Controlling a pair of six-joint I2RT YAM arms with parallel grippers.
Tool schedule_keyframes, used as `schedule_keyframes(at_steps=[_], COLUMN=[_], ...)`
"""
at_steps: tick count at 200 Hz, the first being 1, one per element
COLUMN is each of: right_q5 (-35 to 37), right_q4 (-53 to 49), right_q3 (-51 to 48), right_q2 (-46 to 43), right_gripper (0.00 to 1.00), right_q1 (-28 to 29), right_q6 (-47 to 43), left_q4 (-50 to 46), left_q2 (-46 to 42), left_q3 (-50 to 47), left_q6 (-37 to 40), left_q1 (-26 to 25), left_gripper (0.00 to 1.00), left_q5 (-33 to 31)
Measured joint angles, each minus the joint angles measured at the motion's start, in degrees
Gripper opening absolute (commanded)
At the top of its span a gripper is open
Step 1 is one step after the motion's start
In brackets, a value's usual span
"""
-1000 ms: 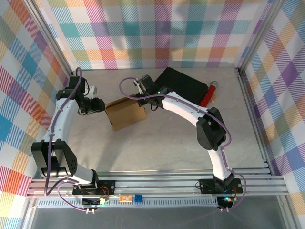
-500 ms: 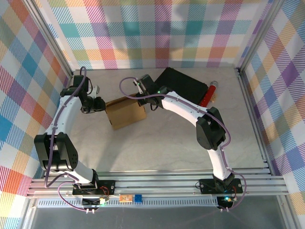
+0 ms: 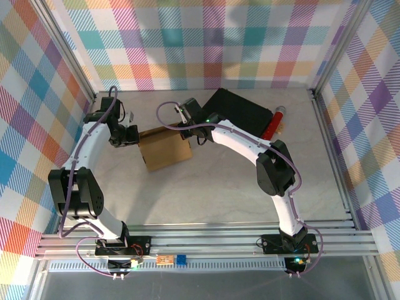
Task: Fold the paper box
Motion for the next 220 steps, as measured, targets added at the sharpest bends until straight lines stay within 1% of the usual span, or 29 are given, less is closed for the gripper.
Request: schedule_keyframes(at_steps=[28,54,69,117,162,220], right_q5=[0.07,0.26,0.24,0.24,0.24,0.63], right_q4=[-0.13,-0.17,-0.57,-1.05,-2.01,-2.99], right_q3=[0.09,0.15,0.28,0.42,0.50,0.83], right_q2=[0.07,0.09,0.20,0.35,0.35,0.35], right_gripper=[0.00,0.00,0.00,0.00,0.00,0.00], right_q1=[-0.02,-0.04,-0.02,-0.02,-0.02,-0.07], right_q6=[0.02,0.02,0.04,0.26,0.90,1.14], left_q4=[-0.96,-3.61,-5.73,-12.22,-15.96,-21.92], left_q2=[0.13,1.27,2.67,7.04,8.07,10.38], left_q3=[0.85,3.04,5.11,11.13,13.05,19.65], left_q6=[-0.83,-1.73,-2.14,-5.31,-8.00,-9.86], left_q1=[-0.11,-0.33,-0.33,-0.33,-0.50,-0.70], left_gripper=[0.02,0.02,0.00,0.00,0.00,0.00], left_q5=[0.00,-0.09,-0.26,0.02,0.87,2.38])
